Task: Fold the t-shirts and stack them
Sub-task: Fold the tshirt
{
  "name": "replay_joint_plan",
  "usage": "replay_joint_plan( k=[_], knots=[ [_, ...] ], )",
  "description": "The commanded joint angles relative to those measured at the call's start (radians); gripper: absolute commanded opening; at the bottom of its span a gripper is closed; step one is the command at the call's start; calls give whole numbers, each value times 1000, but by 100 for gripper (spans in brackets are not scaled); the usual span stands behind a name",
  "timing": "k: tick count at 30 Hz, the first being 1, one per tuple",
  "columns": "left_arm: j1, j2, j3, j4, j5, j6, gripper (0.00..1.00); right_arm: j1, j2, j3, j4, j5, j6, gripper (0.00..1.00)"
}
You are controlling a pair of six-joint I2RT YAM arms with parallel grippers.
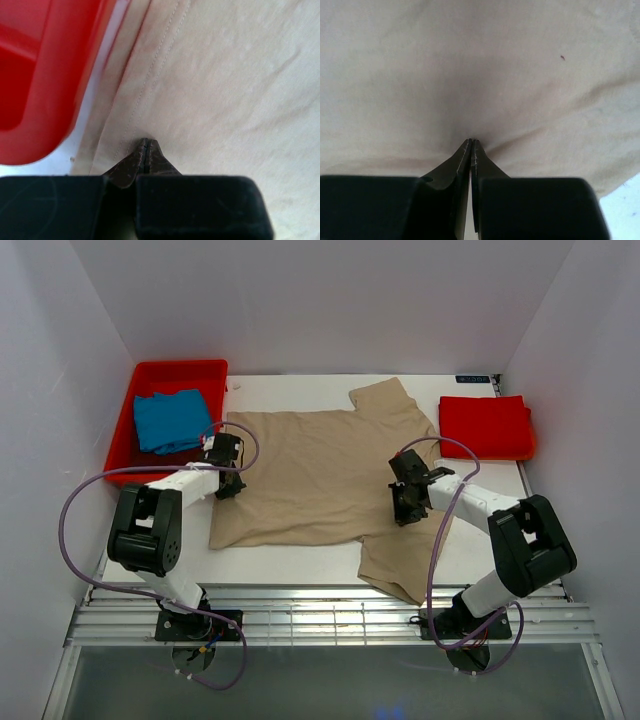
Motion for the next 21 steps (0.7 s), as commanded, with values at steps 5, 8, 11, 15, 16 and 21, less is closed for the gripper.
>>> replay_joint_plan(
  k=[5, 8, 11, 15, 16, 21],
  knots=[
    [-9, -8, 203, -97, 31, 42, 0, -8, -12, 319, -118, 79, -58, 28],
    [-9, 26, 376, -90, 16, 75, 16, -54, 82, 527, -146, 81, -91, 42],
    [-9, 132, 553, -103, -20, 150, 50, -123, 203, 704, -167, 61, -150, 47],
    [11, 343, 760, -162, -69, 191, 57, -197, 369, 885, -166, 3, -183, 49],
    [17, 374, 794, -175, -66, 196, 57, -211, 434, 920, -166, -8, -186, 49],
    [71, 480, 911, -167, -38, 216, 56, -292, 637, 1191, -147, -73, -226, 50]
  ],
)
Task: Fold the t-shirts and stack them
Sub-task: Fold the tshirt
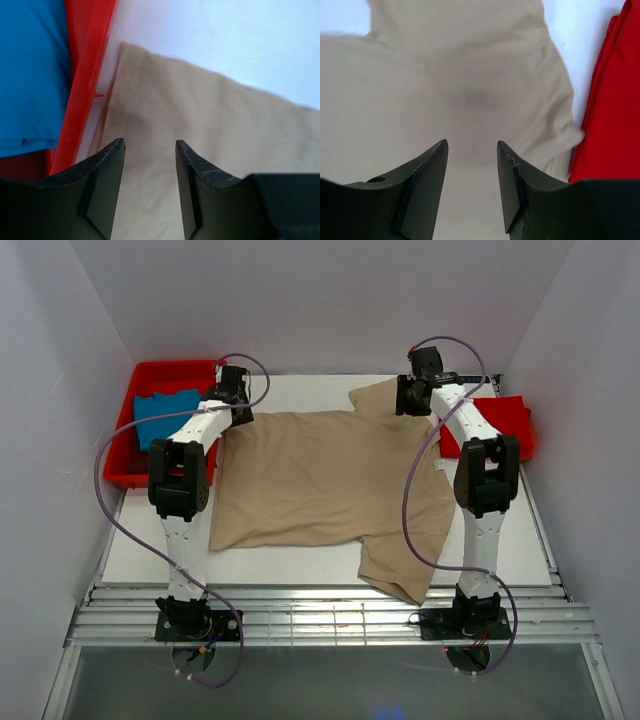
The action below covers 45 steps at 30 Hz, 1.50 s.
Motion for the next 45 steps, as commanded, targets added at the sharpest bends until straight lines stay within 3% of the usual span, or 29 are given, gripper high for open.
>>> replay_joint_plan(
  k=[1, 6, 14, 24, 34, 45],
  knots=[
    [49, 32, 57, -43, 0, 47, 55, -48, 136, 182, 1, -59, -65, 50],
    [79, 68, 86, 17, -10, 84, 54, -119, 254, 335, 76, -111, -87, 52],
    [83, 111, 122, 110, -40, 130, 53, -173, 308, 283, 311, -198, -87, 53],
    [89, 178, 126, 126, -11, 136, 53, -174, 428, 306, 363, -327, -47, 54],
    [92, 229, 141, 179, 32, 142, 53, -174, 442, 303, 374, -305, -51, 55],
    [103, 252, 126, 259, -17, 134, 53, -174, 420, 279, 395, -298, -56, 55]
  ],
)
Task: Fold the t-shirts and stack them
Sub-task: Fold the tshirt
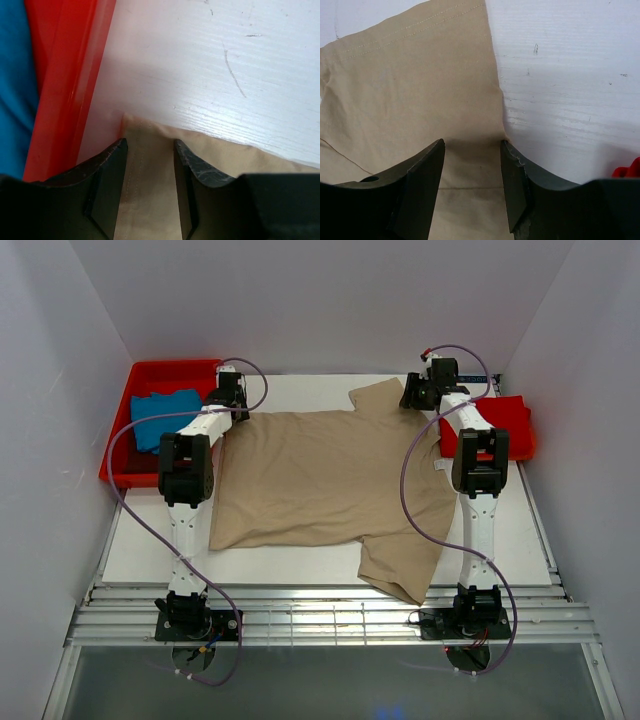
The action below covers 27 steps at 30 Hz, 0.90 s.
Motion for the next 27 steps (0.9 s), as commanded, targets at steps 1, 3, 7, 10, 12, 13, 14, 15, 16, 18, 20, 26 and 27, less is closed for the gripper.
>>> replay_joint_plan(
  k=[1, 3, 7, 10, 12, 13, 14, 15, 16, 18, 20, 26, 27],
  knots=[
    [29, -10, 11, 46, -50, 2, 53, 1, -30, -6, 53, 15, -6, 55],
    [34, -4, 20, 45, -60, -2, 53, 1, -33, -14, 65, 29, -5, 55],
    [34, -20, -8, 63, -90, -14, 53, 1, -36, -16, 98, 73, 6, 55],
    [32, -22, -15, 78, -91, -7, 53, 1, -39, -17, 119, 110, 14, 55],
    [34, -17, -9, 78, -93, -2, 53, 1, -44, -16, 130, 130, 15, 55],
    [34, -16, -8, 78, -91, -5, 53, 1, -47, -17, 141, 141, 15, 55],
    [35, -10, -5, 78, -88, -5, 53, 1, -50, -16, 148, 145, 15, 55],
    [35, -5, 0, 75, -88, -5, 53, -1, -50, -13, 156, 151, 15, 55],
    [35, -1, 3, 74, -88, -7, 53, 1, -45, -5, 164, 153, 14, 55],
    [37, 12, 6, 69, -88, -11, 53, 1, -26, 16, 164, 155, 12, 56],
    [37, 16, 6, 68, -90, -16, 53, 1, 3, 55, 156, 147, 15, 57],
    [40, 15, -12, 62, -108, -16, 53, 2, 43, 55, 156, 95, 60, 57],
    [40, 10, -15, 62, -113, -16, 53, 4, 45, 49, 165, 90, 63, 57]
  ],
)
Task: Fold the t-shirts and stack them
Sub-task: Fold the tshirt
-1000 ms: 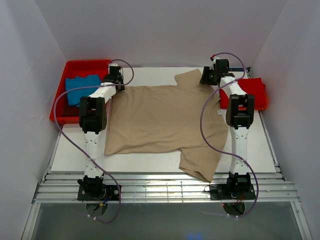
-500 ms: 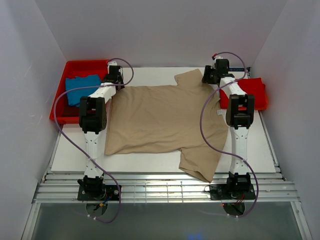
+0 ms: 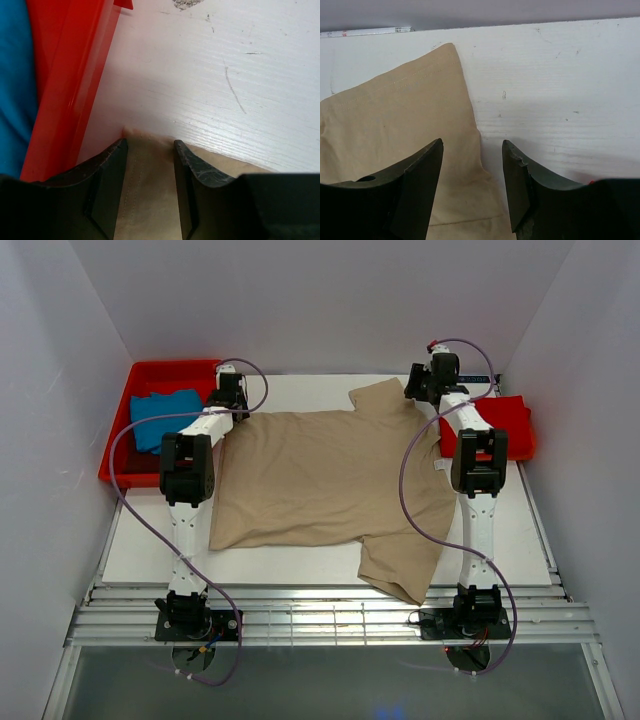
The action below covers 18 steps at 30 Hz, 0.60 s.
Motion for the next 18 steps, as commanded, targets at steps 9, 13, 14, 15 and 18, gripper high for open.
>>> replay_joint_plan(
  k=[9, 13, 14, 15, 18],
  knots=[
    [53, -10, -10, -14, -85, -14, 53, 10, 75, 44, 55, -39, 53, 57],
    [58, -6, -4, -20, -99, -26, 52, 13, 88, 55, 58, -54, 62, 57],
    [59, -6, -4, -24, -112, -29, 51, 13, 91, 55, 58, -57, 67, 57],
    [59, -6, -4, -24, -118, -32, 50, 13, 94, 57, 57, -69, 67, 56],
    [62, -4, -3, -25, -125, -34, 49, 13, 102, 63, 55, -88, 73, 55]
  ],
)
